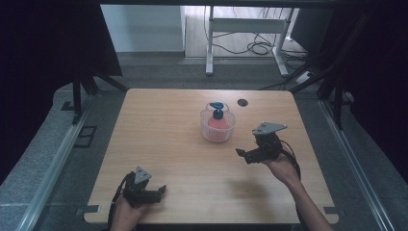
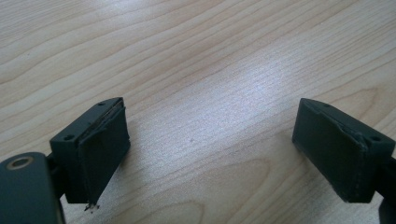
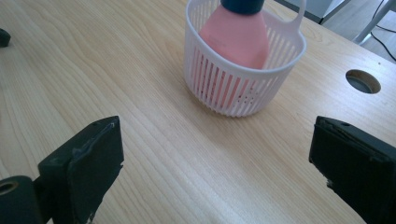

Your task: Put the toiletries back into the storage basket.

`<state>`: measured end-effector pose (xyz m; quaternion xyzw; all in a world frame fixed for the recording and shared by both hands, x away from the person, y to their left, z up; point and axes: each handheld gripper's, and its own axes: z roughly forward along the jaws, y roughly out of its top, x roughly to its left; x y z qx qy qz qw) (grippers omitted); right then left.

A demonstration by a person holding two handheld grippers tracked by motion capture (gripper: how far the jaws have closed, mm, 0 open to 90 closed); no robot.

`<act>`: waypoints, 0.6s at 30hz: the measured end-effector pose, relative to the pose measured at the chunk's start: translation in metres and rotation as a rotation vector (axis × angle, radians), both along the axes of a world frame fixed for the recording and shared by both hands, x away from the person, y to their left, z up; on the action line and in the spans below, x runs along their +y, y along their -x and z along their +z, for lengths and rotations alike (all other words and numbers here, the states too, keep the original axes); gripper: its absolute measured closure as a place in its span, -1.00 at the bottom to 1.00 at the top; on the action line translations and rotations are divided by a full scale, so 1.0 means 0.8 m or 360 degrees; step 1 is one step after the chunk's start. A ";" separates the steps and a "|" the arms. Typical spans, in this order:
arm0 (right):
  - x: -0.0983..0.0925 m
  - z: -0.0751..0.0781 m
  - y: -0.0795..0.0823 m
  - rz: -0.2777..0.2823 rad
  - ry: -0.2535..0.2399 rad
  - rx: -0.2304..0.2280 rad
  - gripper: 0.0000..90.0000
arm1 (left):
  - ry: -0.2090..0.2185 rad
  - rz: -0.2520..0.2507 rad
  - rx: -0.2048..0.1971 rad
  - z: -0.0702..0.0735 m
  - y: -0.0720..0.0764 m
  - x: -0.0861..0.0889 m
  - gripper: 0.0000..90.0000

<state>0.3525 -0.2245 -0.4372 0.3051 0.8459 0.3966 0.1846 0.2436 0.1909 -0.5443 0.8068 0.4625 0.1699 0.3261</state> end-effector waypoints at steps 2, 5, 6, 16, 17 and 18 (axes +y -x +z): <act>-0.003 -0.002 0.002 -0.0007 -0.0008 0.0003 -0.96 | 0.0000 0.0000 0.0000 0.000 0.000 0.000 -0.77; -0.007 -0.003 0.005 -0.0008 -0.0011 0.0005 -0.97 | 0.0000 0.0001 0.0000 0.000 0.000 0.000 -0.77; -0.008 -0.004 0.006 -0.0012 -0.0014 0.0006 -0.97 | 0.0001 0.0000 0.0001 0.000 0.000 0.000 -0.77; -0.017 -0.015 0.017 -0.0024 0.0017 0.0017 -1.00 | 0.0001 0.0003 0.0001 0.000 0.000 0.000 -0.77; -0.018 -0.016 0.018 -0.0028 0.0017 0.0019 -1.00 | 0.0001 0.0003 0.0001 0.000 0.000 0.000 -0.77; -0.019 -0.018 0.019 -0.0028 0.0020 0.0022 -1.00 | 0.0001 0.0004 0.0001 0.000 0.000 0.000 -0.77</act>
